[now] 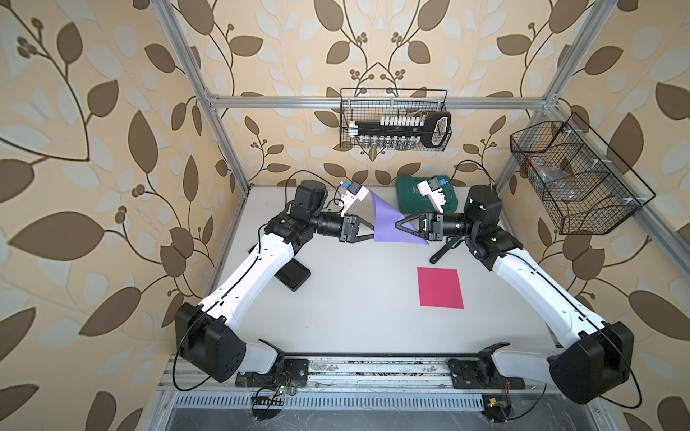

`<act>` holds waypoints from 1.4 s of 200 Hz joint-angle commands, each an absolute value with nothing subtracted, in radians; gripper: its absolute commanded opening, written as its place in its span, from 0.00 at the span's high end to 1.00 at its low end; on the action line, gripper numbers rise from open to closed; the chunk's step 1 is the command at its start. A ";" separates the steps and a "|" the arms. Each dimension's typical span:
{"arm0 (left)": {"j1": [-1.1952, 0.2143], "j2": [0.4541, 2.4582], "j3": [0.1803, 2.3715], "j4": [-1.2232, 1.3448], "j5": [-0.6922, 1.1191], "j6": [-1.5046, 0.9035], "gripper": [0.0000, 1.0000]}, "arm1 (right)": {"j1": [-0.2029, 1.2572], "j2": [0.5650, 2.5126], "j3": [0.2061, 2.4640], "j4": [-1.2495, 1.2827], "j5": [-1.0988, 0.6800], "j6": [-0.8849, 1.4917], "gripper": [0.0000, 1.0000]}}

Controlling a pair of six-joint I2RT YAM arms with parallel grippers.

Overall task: Fold the square paper diagonally
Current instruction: Fold the paper.

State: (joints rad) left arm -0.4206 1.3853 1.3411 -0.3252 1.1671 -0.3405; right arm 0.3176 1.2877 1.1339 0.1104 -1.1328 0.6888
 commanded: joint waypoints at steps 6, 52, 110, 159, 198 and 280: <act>-0.435 1.356 1.347 -0.298 1.164 -0.336 1.00 | 0.313 1.269 1.104 0.199 -1.110 0.730 0.84; -0.433 1.344 1.375 -0.371 1.141 -0.295 1.00 | 0.310 1.266 1.100 0.200 -1.113 0.732 0.85; -0.320 1.281 1.335 -0.382 1.179 -0.288 0.68 | 0.312 1.203 1.116 0.068 -1.078 0.612 0.85; -0.305 1.241 1.312 -0.308 1.225 -0.280 0.35 | 0.319 1.175 1.078 0.058 -1.043 0.547 0.86; -0.374 1.223 1.283 -0.256 1.148 -0.267 0.32 | 0.335 1.165 1.070 0.093 -1.000 0.540 0.85; -0.431 1.282 1.313 -0.265 1.043 -0.307 0.34 | 0.354 1.141 1.040 0.178 -0.941 0.577 0.84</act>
State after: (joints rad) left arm -0.4263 1.2896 1.2865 -0.2810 1.0859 -0.3149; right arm 0.3477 1.1606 1.0527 0.1402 -0.9604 0.5713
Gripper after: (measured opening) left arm 0.667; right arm 0.160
